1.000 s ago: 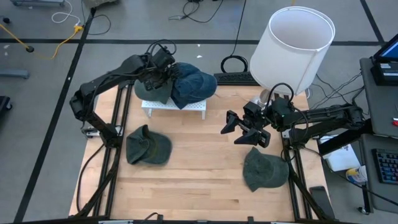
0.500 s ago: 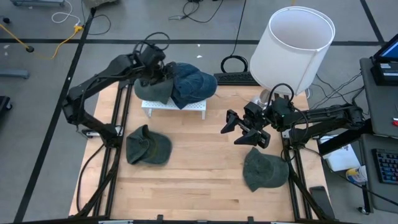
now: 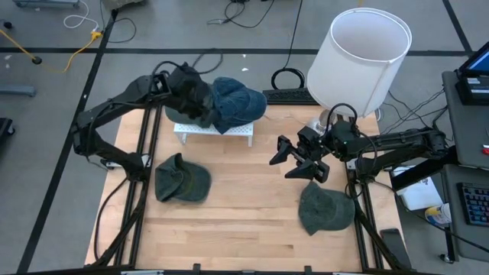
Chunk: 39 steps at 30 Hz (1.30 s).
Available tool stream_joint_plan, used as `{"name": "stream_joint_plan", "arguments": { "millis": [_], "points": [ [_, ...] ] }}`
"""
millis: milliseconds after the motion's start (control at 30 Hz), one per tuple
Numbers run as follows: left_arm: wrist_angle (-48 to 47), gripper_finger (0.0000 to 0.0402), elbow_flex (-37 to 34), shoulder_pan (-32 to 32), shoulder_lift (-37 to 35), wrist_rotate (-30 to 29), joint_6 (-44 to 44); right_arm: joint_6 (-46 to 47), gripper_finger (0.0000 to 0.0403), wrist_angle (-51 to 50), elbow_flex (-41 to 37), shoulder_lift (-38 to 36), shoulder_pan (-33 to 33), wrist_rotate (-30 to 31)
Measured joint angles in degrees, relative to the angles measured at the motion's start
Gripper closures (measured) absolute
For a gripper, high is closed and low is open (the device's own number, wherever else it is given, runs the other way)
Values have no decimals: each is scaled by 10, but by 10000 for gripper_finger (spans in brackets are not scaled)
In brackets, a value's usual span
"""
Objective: Pick & Place hat
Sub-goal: Stack the left gray cap on the gray cap on the shelf
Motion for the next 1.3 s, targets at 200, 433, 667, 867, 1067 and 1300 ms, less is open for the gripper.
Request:
{"name": "stream_joint_plan", "arguments": {
  "millis": [200,433,667,867,1067,1300],
  "points": [
    [-24,160,0,-50,0,39,157,0,112,-5,0,0,0,1],
    [-135,160,0,-139,1,-25,209,5,112,-5,0,0,1,29],
    [-203,160,0,-263,1,-63,191,0,112,-5,0,0,1,62],
    [-224,160,0,-364,1,-65,122,1,112,-4,0,0,1,60],
    [-239,160,0,-458,10,-81,22,6,112,-4,0,0,1,60],
    [-245,160,0,-560,68,-263,-29,3,112,-5,0,0,1,58]
  ]
}}
